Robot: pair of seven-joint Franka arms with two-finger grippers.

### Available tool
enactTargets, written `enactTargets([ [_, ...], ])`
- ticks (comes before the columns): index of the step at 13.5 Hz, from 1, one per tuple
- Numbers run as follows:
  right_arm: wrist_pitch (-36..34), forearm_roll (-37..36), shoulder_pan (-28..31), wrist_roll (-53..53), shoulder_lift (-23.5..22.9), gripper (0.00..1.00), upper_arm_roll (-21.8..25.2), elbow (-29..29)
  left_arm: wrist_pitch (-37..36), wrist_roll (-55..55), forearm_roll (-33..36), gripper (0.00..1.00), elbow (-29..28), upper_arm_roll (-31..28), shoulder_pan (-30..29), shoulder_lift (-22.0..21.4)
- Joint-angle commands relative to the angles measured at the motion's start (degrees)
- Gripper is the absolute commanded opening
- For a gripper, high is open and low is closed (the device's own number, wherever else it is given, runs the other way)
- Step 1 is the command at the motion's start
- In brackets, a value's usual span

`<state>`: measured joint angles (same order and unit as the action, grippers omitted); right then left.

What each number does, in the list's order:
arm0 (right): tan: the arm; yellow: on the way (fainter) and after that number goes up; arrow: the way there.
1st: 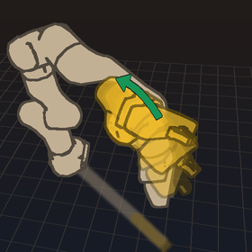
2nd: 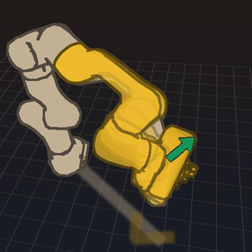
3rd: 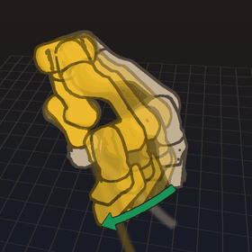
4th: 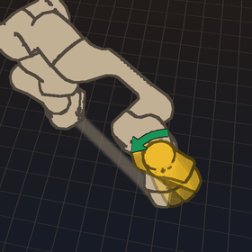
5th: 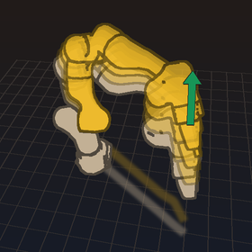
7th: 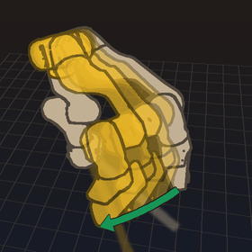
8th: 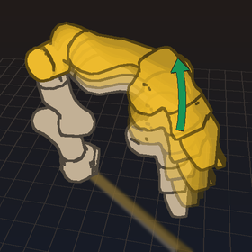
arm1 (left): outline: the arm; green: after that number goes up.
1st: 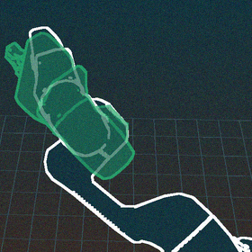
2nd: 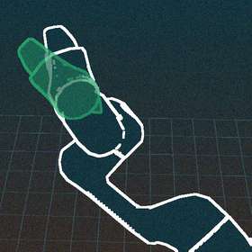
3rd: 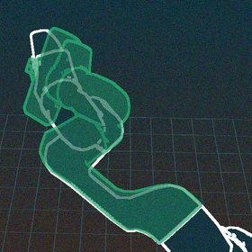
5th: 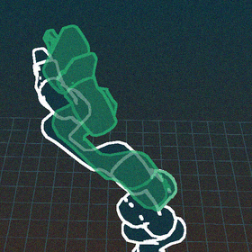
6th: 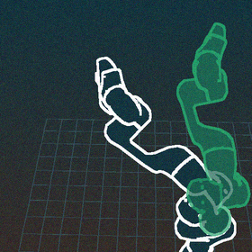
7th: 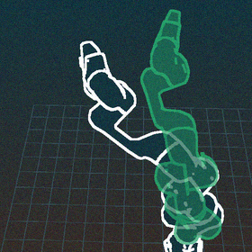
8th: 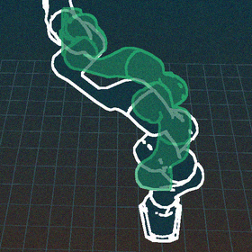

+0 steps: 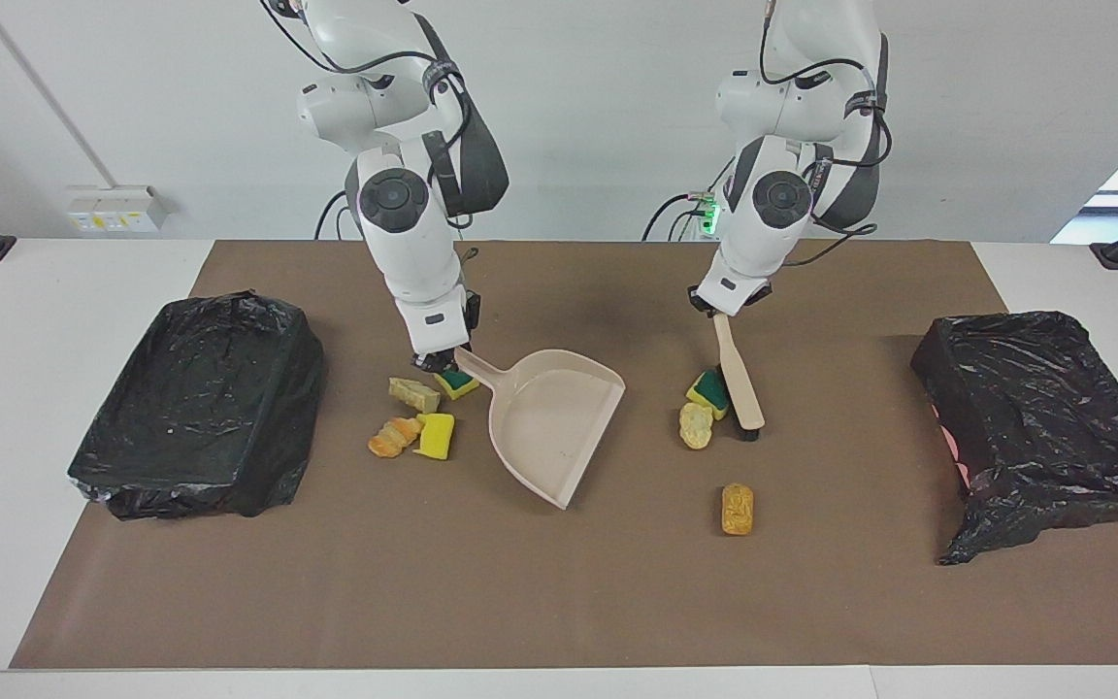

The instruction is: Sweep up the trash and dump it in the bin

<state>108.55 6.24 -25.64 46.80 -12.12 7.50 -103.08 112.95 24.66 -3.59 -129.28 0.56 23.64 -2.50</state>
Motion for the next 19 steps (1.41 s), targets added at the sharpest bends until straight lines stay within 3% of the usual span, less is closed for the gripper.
enactTargets([
  [1,3.5,-2.8,-2.55,2.25,2.45,0.0,-0.56,-5.1,3.59,-1.1,1.05,0.0,-1.15,-0.48,0.62,-0.32],
  [5,15.53,-4.4,-4.67,1.11,6.66,0.0,-0.73,-15.38,4.91,-9.34,0.08,0.0,-1.15,-0.48,0.53,-0.14],
  [10,14.16,-4.4,-7.4,-11.27,7.02,0.0,-0.73,-17.59,5.09,-9.02,-6.49,0.0,-0.81,-0.3,5.88,-0.23],
  [15,13.36,-4.4,-7.4,-11.9,6.93,0.0,-0.73,-17.33,6.14,-8.49,-10.54,0.0,1.48,-0.3,14.93,-0.05],
  [19,13.36,-4.31,-7.4,-12.34,6.93,0.0,-0.82,-17.33,1.6,-8.58,-10.21,0.0,9.11,-0.47,16.18,2.58],
])
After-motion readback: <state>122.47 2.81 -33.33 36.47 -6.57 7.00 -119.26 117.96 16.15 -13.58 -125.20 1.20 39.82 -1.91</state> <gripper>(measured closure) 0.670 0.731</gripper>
